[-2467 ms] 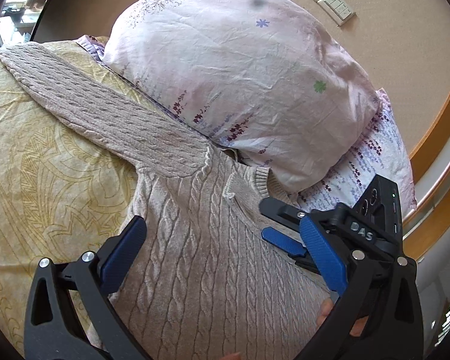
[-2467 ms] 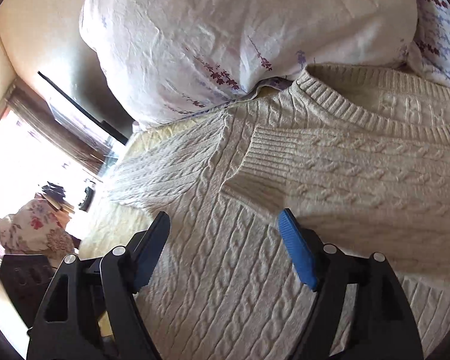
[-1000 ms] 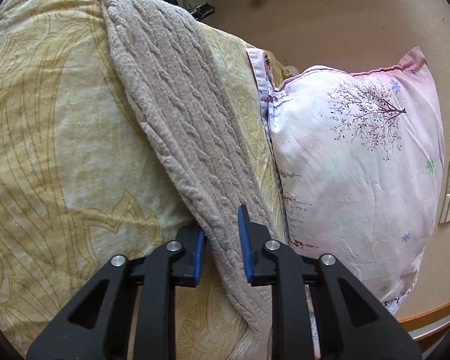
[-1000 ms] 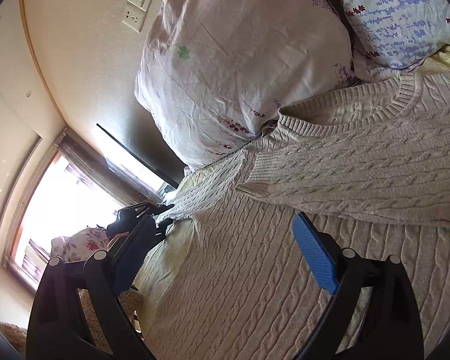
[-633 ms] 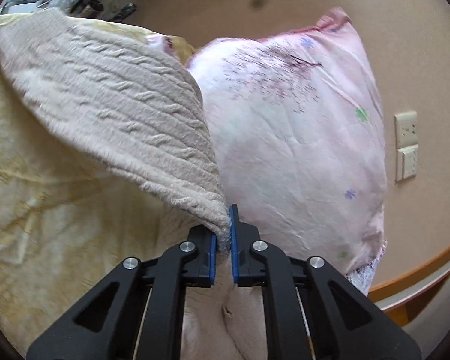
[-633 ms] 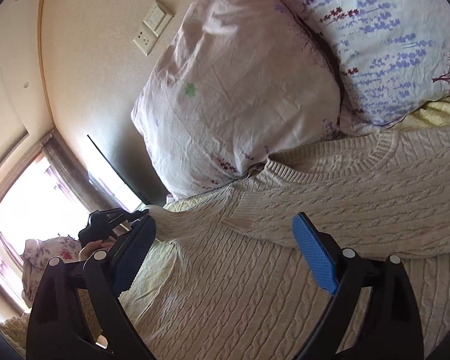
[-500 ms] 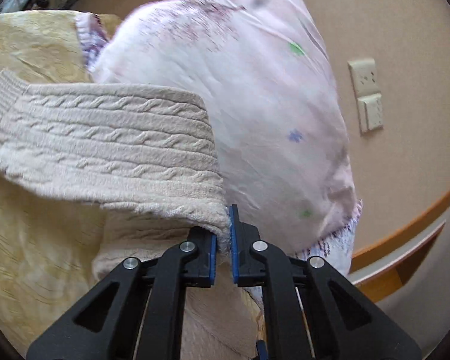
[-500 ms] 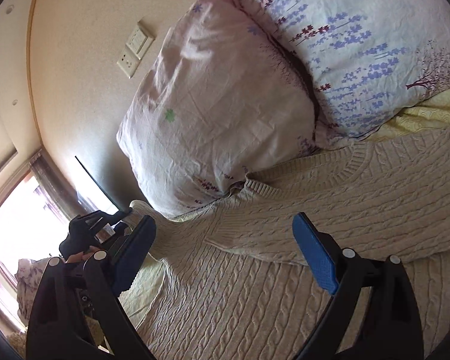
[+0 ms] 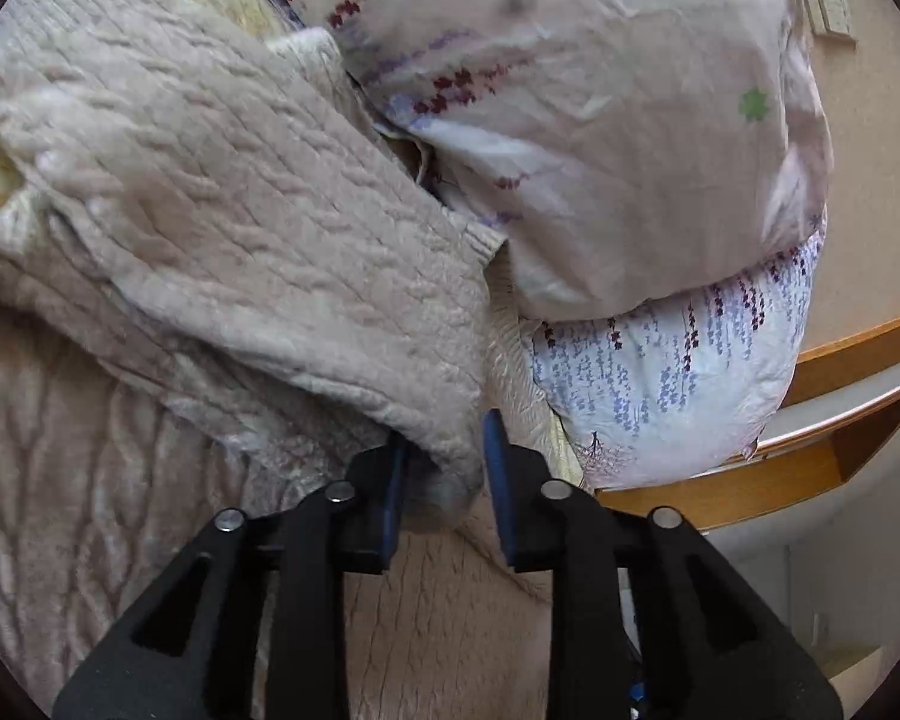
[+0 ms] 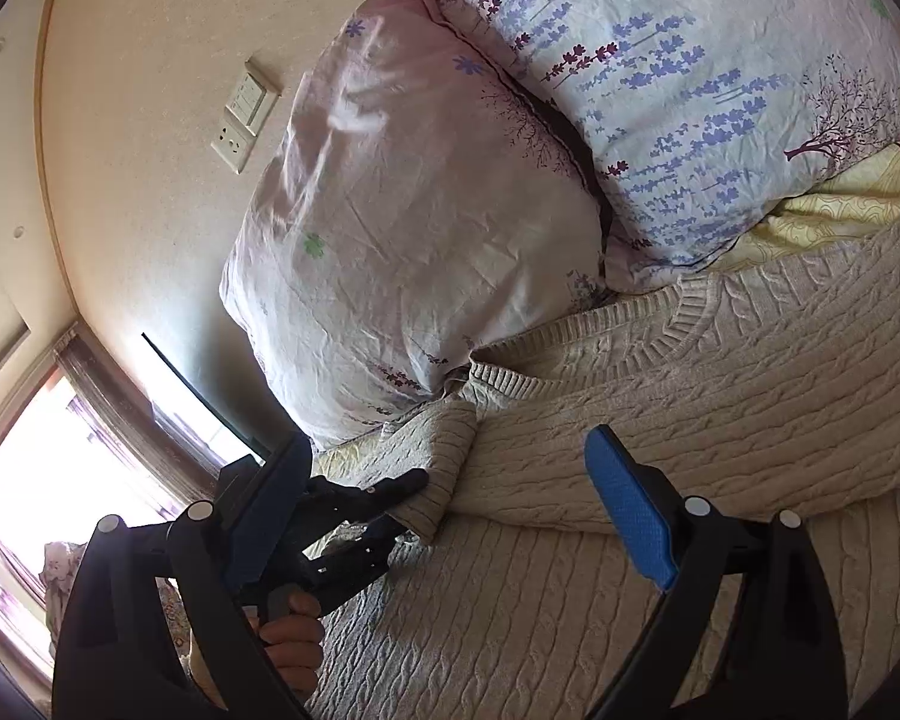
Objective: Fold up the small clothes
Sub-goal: 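Fold the sleeve across the sweater body with the left gripper and release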
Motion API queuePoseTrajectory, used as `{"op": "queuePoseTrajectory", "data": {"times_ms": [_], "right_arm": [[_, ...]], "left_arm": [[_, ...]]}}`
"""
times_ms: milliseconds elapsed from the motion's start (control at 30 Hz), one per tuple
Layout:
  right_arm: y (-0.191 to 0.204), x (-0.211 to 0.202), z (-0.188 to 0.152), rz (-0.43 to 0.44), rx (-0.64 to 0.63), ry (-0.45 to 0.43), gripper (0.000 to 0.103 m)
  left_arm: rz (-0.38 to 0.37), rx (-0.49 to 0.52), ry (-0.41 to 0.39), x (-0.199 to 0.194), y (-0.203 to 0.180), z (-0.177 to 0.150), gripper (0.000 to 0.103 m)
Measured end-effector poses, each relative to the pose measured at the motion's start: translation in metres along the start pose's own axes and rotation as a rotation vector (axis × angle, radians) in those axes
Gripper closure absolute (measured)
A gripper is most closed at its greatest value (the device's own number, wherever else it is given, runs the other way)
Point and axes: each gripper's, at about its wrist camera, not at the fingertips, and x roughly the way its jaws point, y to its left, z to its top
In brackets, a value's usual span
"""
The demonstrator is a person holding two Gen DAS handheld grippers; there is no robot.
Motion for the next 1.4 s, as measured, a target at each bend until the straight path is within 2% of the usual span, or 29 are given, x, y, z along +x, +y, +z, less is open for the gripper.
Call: {"op": "queuePoseTrajectory", "data": {"times_ms": [33, 167, 333, 400, 433, 467, 533, 633, 767, 867, 933, 1000, 1067, 1133, 1167, 1200, 1267, 1300, 1333, 1400], "right_arm": [[0.0, 0.0, 0.0, 0.001, 0.003, 0.001, 0.009], [0.001, 0.0, -0.001, 0.006, 0.004, 0.003, 0.009], [0.004, -0.003, 0.0, 0.001, -0.001, -0.01, 0.009], [0.003, -0.006, 0.001, -0.01, 0.005, -0.028, 0.009], [0.002, -0.009, 0.002, -0.017, 0.01, -0.043, 0.009], [0.001, -0.013, 0.004, -0.026, 0.015, -0.062, 0.009], [0.0, -0.022, 0.007, -0.054, 0.017, -0.116, 0.009], [-0.002, -0.041, 0.011, -0.116, 0.016, -0.224, 0.009], [-0.014, -0.064, 0.016, -0.175, 0.062, -0.348, 0.009], [-0.032, -0.077, 0.02, -0.199, 0.138, -0.404, 0.009], [-0.045, -0.085, 0.021, -0.218, 0.189, -0.439, 0.009], [-0.057, -0.093, 0.023, -0.241, 0.233, -0.467, 0.009], [-0.068, -0.097, 0.023, -0.247, 0.28, -0.472, 0.009], [-0.077, -0.094, 0.024, -0.241, 0.32, -0.444, 0.009], [-0.079, -0.091, 0.024, -0.242, 0.329, -0.426, 0.009], [-0.081, -0.088, 0.025, -0.247, 0.331, -0.405, 0.009], [-0.081, -0.081, 0.025, -0.288, 0.32, -0.367, 0.011], [-0.082, -0.078, 0.026, -0.317, 0.315, -0.345, 0.013], [-0.084, -0.076, 0.025, -0.342, 0.316, -0.325, 0.017], [-0.091, -0.072, 0.023, -0.377, 0.336, -0.287, 0.026]], "left_arm": [[0.002, -0.017, -0.031, -0.011, 0.004, 0.006, 0.06], [0.035, -0.104, -0.131, -0.052, 0.026, 0.035, 0.06], [0.033, -0.231, -0.196, -0.066, 0.049, 0.054, 0.08], [0.033, -0.262, -0.219, -0.066, 0.052, 0.054, 0.081], [0.035, -0.268, -0.228, -0.065, 0.051, 0.055, 0.091], [0.038, -0.257, -0.233, -0.063, 0.048, 0.055, 0.095], [0.041, -0.189, -0.235, -0.057, 0.034, 0.053, 0.095], [-0.025, -0.051, -0.19, -0.04, -0.008, 0.043, 0.095], [-0.096, 0.22, -0.104, -0.005, -0.078, 0.012, 0.095], [-0.123, 0.396, 0.026, 0.037, -0.12, -0.026, 0.095], [-0.09, 0.494, 0.136, 0.073, -0.138, -0.055, 0.095], [-0.021, 0.584, 0.24, 0.108, -0.143, -0.084, 0.095], [0.022, 0.619, 0.344, 0.131, -0.134, -0.104, 0.095], [0.05, 0.601, 0.449, 0.15, -0.125, -0.114, 0.083], [0.045, 0.59, 0.479, 0.152, -0.121, -0.117, 0.081], [0.032, 0.593, 0.477, 0.148, -0.119, -0.117, 0.078], [0.022, 0.598, 0.47, 0.132, -0.118, -0.111, 0.065], [0.026, 0.597, 0.456, 0.12, -0.117, -0.106, 0.053], [0.037, 0.606, 0.433, 0.106, -0.114, -0.101, 0.048], [0.102, 0.684, 0.36, 0.074, -0.11, -0.089, 0.048]]}}
